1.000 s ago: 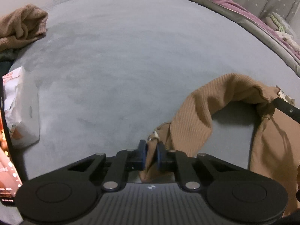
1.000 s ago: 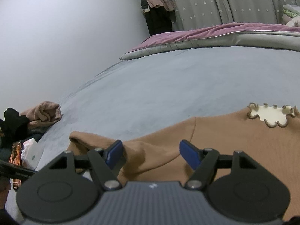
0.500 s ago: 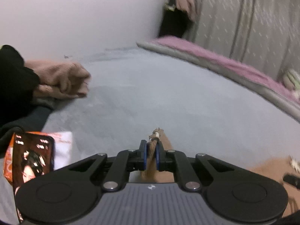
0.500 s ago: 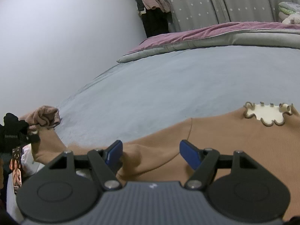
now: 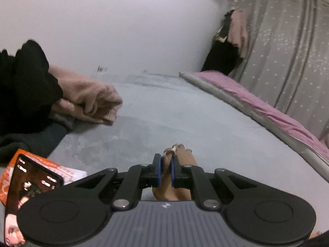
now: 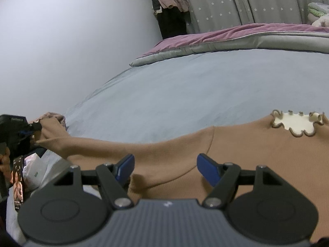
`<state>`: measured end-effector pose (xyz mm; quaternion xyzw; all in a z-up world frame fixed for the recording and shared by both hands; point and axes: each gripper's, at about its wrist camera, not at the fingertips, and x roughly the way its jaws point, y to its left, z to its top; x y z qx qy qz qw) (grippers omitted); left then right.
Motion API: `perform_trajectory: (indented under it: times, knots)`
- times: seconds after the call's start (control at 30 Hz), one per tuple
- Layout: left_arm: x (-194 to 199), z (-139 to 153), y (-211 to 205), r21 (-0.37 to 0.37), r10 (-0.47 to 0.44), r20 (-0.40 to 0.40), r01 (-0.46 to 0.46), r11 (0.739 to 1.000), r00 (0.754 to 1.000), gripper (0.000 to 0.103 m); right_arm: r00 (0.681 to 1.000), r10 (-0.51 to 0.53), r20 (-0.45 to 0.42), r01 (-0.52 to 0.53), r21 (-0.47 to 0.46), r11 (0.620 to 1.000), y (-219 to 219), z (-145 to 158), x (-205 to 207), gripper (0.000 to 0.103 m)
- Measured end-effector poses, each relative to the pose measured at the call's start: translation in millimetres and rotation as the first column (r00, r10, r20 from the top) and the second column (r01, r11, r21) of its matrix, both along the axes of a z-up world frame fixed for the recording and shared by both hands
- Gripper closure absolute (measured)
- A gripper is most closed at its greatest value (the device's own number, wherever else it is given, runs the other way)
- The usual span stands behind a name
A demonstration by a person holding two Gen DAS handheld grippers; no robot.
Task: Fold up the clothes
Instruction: 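Pull the sleeve outward with the left gripper and open it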
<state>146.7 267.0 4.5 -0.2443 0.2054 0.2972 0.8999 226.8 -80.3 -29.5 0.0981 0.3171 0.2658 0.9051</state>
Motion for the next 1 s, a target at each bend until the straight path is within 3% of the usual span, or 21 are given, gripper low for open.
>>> perform_trajectory:
  times: [0.13, 0.27, 0.47, 0.7, 0.87, 0.93, 1.0]
  knots:
    - [27.2, -3.5, 11.1, -0.12, 0.021, -0.032, -0.024, 0.992, 0.999, 0.095, 1.0, -0.002, 0.0, 0.002, -0.003, 1.0, 1.0, -1.0, -0.4, 0.033]
    - [58.8, -11.7, 19.8, -0.176, 0.037, -0.062, -0.047, 0.983, 0.997, 0.095, 1.0, -0.004, 0.001, 0.004, -0.007, 1.0, 1.9, -1.8, -0.8, 0.033]
    - [98.0, -25.9, 36.8, -0.308, 0.06, -0.085, -0.083, 0.948, 0.995, 0.095, 1.0, -0.004, 0.022, 0.004, -0.019, 1.0, 5.3, -0.2, -3.8, 0.033]
    - [126.3, -40.3, 41.1, -0.34, -0.022, -0.135, -0.025, 0.94, 0.991, 0.095, 0.988, 0.138, 0.067, -0.127, -0.152, 0.98, 51.2, 13.3, -24.0, 0.04]
    - [126.2, -41.5, 39.6, -0.291, -0.049, -0.158, 0.001, 0.957, 0.986, 0.094, 0.967, 0.252, 0.04, -0.241, -0.19, 0.952, 98.8, 18.3, -23.2, 0.045]
    - [122.3, -38.5, 35.4, -0.276, -0.071, -0.14, 0.03, 0.961, 0.988, 0.09, 0.958, 0.285, 0.031, -0.274, -0.191, 0.942, 115.8, 21.3, -19.1, 0.046]
    - [117.7, -35.0, 30.7, -0.261, -0.094, -0.117, 0.061, 0.963, 0.989, 0.075, 0.946, 0.323, 0.025, -0.313, -0.179, 0.933, 133.2, 23.9, -12.8, 0.047]
